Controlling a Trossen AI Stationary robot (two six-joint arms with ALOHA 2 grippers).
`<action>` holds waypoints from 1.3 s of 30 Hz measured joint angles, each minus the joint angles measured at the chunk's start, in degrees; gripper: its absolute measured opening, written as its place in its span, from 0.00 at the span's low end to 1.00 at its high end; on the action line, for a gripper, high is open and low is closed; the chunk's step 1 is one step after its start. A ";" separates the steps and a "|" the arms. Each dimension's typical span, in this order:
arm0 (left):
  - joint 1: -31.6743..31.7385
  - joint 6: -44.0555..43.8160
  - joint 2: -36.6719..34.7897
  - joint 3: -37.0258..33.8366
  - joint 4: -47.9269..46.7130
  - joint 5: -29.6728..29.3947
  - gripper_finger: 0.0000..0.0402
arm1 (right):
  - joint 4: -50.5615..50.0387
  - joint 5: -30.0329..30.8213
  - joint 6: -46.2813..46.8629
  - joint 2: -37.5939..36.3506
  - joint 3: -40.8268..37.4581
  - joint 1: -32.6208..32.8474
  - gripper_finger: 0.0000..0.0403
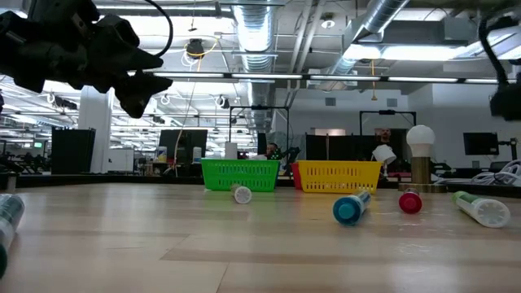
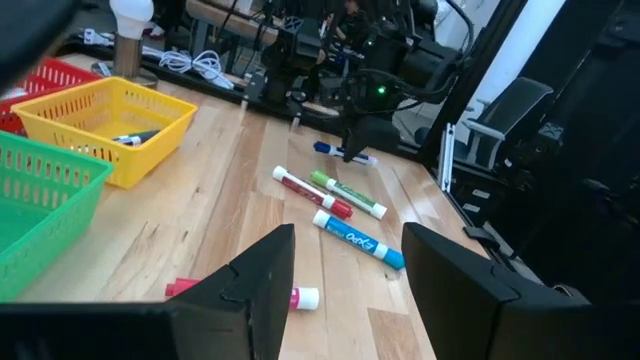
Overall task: Pick & Place Markers
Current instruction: Put the large dark blue marker into the green basket
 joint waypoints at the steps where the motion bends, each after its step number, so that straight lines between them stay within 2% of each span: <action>1: -0.02 0.00 0.00 -0.01 0.35 0.00 0.46 | -0.32 0.54 0.00 -0.79 0.56 0.32 0.14; 5: -0.02 -0.03 0.00 -0.02 2.85 -0.01 0.46 | -2.23 4.52 0.92 -4.72 2.01 1.33 0.14; 12: -0.02 -0.03 -0.02 -0.02 10.69 0.00 0.46 | -2.17 21.86 -0.35 -12.80 5.48 1.57 0.14; 15: -0.02 -0.03 -0.02 -0.02 11.95 0.00 0.46 | -2.12 27.92 -2.79 -14.65 6.70 0.96 0.14; 19: -0.03 -1.03 -0.02 -0.02 11.91 0.00 0.46 | 0.07 32.12 -9.21 -15.52 8.54 -1.69 0.14; 26: -0.04 -11.50 -0.01 -0.02 12.72 0.00 0.46 | 16.11 33.15 -29.43 -15.51 9.12 -11.05 0.14; 32: -0.04 -17.76 -0.02 -0.02 12.93 0.00 0.46 | 32.58 28.79 -47.45 -15.38 9.12 -19.65 0.14; 36: -0.04 -18.04 -0.02 -0.02 13.16 0.00 0.46 | 38.17 25.41 -54.21 -15.29 9.12 -23.87 0.14; 39: -0.04 -18.04 -0.02 -0.02 13.37 0.00 0.46 | 38.81 24.14 -56.75 -15.29 9.12 -26.12 0.14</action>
